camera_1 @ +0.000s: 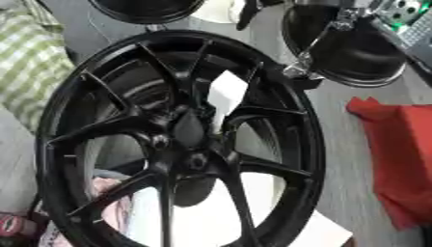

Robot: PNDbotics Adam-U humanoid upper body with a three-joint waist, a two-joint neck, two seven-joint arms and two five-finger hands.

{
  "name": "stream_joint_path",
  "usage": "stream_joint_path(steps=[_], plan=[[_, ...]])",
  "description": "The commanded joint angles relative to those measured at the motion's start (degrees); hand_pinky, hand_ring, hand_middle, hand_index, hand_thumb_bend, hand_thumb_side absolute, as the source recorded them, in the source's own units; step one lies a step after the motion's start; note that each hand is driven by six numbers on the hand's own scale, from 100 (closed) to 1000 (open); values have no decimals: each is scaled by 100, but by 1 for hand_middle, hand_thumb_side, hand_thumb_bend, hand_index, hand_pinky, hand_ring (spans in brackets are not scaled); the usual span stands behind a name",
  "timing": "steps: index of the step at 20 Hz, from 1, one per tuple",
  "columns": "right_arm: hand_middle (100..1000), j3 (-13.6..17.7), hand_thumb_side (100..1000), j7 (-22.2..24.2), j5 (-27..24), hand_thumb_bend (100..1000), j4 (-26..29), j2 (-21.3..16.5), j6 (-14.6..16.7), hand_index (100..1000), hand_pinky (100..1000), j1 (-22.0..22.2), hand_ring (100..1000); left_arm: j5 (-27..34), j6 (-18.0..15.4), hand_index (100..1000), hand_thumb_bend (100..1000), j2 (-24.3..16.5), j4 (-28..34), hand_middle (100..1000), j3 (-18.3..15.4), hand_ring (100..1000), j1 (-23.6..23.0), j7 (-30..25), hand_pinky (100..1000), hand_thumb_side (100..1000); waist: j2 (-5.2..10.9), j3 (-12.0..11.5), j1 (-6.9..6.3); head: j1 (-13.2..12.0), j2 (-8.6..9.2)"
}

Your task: Pull the pin out of the wheel hub.

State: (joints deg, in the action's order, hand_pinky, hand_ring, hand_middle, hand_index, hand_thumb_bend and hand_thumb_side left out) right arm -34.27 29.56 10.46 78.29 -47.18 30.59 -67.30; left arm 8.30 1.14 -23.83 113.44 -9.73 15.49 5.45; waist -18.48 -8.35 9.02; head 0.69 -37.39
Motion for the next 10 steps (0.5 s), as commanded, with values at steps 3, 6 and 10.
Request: stream_joint_path(steps=[3, 6, 10], plan=[[752, 216, 100, 490, -98, 506, -62, -140, 498, 826, 860, -99, 865, -17, -15, 747, 100, -207, 115, 566, 9, 589, 122, -29, 687, 801, 55, -73, 16, 24, 89], [759, 383, 100, 775, -200, 512, 52, -266, 783, 831, 862, -1, 872, -26, -25, 748, 100, -233, 115, 565, 17, 589, 169, -41, 687, 802, 9, -161, 65, 44, 161], [770, 565, 100, 1151, -384, 518, 275, -436, 1159, 838, 867, 125, 884, -23, -42, 747, 100, -264, 115, 565, 31, 589, 243, -58, 687, 800, -49, -270, 124, 123, 252]])
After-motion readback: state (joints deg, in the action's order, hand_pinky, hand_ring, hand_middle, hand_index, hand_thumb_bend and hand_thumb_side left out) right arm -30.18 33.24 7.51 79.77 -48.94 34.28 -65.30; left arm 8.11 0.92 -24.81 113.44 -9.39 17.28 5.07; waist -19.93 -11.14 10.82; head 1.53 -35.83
